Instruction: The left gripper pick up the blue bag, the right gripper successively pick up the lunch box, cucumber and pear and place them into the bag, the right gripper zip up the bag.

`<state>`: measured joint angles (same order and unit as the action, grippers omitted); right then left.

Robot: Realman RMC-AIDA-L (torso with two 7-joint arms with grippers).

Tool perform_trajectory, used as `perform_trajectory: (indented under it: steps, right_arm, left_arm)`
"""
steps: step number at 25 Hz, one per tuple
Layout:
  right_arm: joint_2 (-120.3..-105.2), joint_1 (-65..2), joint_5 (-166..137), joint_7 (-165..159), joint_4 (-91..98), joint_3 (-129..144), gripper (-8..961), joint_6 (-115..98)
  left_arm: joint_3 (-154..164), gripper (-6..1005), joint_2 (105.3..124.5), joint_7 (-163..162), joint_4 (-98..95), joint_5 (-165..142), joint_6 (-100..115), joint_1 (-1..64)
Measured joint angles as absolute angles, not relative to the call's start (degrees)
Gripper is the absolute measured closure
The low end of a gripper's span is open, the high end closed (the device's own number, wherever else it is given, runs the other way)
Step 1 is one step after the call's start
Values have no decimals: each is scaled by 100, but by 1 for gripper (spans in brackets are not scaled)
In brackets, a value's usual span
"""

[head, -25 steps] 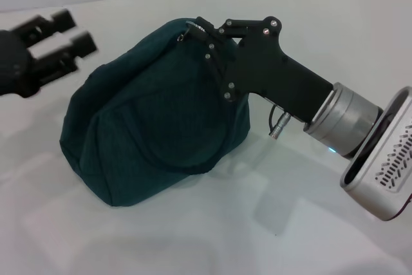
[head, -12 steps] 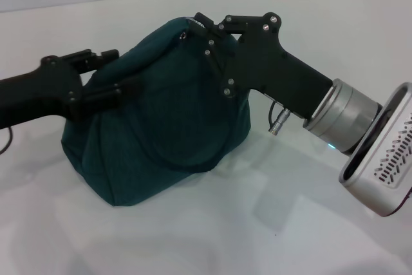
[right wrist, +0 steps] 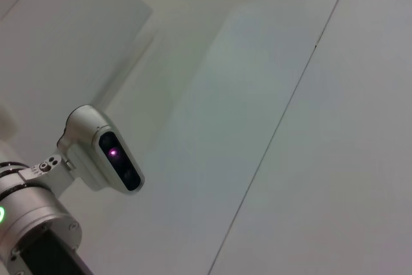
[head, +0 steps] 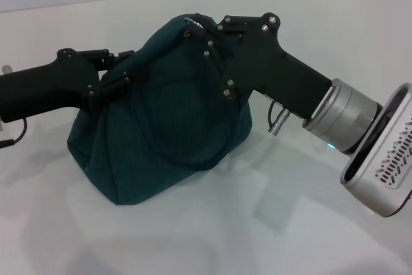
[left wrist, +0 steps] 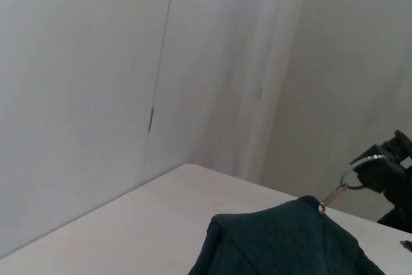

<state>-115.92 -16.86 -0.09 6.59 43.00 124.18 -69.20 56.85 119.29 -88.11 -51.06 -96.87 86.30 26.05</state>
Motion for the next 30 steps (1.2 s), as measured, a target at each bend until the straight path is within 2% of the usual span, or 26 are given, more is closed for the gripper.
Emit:
perform_trajectory:
  steps: [3, 8, 24, 30]
  right_arm:
    - [-11592, -1688, -8, 659, 4258, 12419, 937, -6964]
    - [-11592, -1687, 138, 659, 4105, 12420, 937, -7096]
    - [-11598, -1714, 787, 111, 3530, 12400, 937, -7403]
    - [-11583, -1714, 927, -174, 3375, 12369, 937, -7432]
  left_arm:
    - [5686, 525, 11940, -8596, -4986, -9655, 8630, 2593]
    - [5677, 720, 11950, -8187, -4598, -9478, 8632, 2590]
    - [5616, 857, 11948, -7449, -3849, -8895, 8565, 2580]
    - [5553, 859, 11947, -7291, -3696, -8819, 8526, 2556]
